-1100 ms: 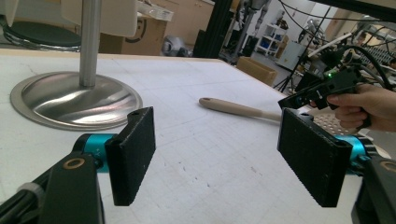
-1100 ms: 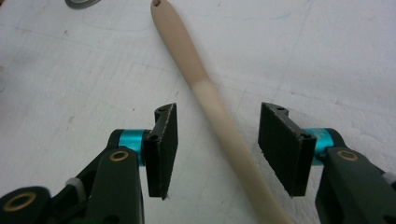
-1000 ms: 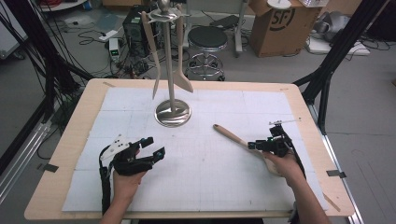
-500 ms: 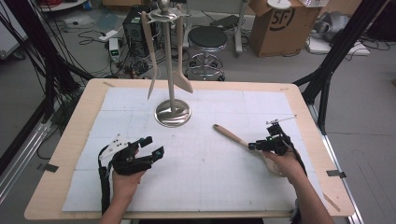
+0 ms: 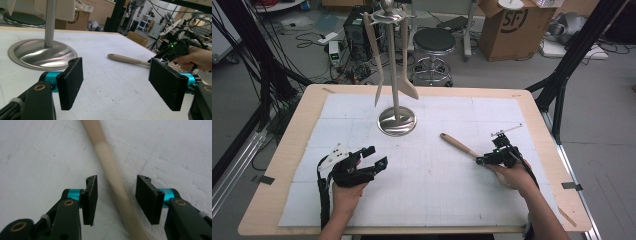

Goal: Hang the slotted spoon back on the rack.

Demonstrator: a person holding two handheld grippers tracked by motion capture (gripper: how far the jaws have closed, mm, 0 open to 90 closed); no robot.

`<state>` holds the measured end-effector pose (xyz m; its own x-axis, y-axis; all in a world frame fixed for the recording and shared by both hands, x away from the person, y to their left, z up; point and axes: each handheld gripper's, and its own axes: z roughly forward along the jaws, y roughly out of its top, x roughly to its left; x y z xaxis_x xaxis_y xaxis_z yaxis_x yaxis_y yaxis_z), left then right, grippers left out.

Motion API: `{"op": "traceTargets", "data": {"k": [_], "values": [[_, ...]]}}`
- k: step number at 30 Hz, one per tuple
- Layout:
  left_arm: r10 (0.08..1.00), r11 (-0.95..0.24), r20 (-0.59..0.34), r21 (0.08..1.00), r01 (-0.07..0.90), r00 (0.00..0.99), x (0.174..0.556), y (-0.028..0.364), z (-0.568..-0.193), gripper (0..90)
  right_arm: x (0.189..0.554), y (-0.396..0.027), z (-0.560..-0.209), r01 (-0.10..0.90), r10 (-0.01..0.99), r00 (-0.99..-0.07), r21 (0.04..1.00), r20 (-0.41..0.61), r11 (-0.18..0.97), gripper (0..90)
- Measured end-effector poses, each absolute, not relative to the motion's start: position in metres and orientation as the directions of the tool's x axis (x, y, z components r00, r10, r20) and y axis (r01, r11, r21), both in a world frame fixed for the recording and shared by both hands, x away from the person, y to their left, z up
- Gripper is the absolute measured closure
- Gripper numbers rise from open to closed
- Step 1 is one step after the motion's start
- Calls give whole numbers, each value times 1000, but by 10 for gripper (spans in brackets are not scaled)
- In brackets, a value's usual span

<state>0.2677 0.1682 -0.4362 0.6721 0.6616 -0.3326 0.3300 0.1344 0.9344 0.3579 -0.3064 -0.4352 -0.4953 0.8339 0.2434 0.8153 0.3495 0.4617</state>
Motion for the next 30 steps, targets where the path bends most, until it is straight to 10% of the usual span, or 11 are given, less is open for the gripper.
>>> {"op": "traceTargets", "data": {"k": [7,30], "values": [[661,128,-329,935,331,674,268,166,-436,284,352,-288,-435,730,812,-583,452,19,513,618],[659,124,-330,934,335,676,270,162,-437,286,341,-306,-451,677,819,-562,635,120,371,696]]}}
